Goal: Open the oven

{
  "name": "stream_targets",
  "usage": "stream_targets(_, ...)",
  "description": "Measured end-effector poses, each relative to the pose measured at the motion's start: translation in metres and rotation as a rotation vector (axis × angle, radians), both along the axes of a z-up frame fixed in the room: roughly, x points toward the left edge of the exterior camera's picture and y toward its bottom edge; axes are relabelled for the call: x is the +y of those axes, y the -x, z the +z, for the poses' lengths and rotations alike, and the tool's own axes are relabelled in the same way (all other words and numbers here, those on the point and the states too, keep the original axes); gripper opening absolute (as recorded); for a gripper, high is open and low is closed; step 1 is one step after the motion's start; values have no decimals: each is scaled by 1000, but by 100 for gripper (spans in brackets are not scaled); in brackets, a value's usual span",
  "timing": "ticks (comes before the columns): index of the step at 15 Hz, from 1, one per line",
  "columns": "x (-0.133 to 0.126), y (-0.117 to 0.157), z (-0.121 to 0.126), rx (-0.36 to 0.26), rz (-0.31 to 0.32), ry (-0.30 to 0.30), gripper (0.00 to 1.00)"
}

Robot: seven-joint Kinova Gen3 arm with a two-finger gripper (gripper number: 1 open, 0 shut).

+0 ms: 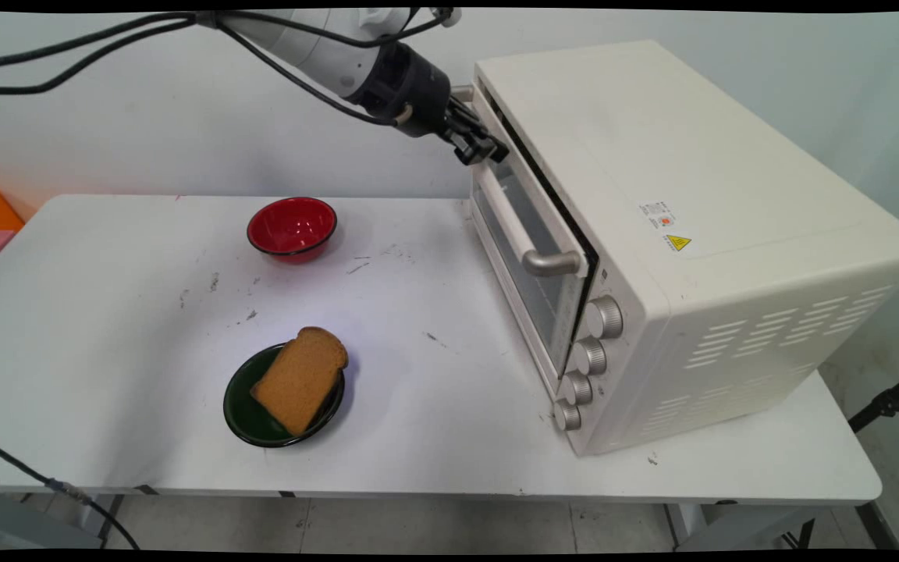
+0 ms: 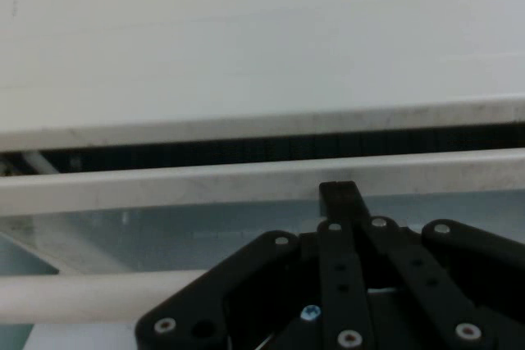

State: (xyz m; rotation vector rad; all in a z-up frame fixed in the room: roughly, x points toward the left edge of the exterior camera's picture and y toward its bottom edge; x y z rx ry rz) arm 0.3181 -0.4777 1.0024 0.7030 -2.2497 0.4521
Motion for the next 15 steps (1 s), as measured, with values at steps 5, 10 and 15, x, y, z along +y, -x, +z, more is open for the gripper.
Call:
stream_targets(5,7,-20,-8,-8,7,-10,0)
stream_targets(10,17,-43,-17,-6,-2,-24,0)
stream_targets(15,25,-69,-35,-1,-29,-20,0)
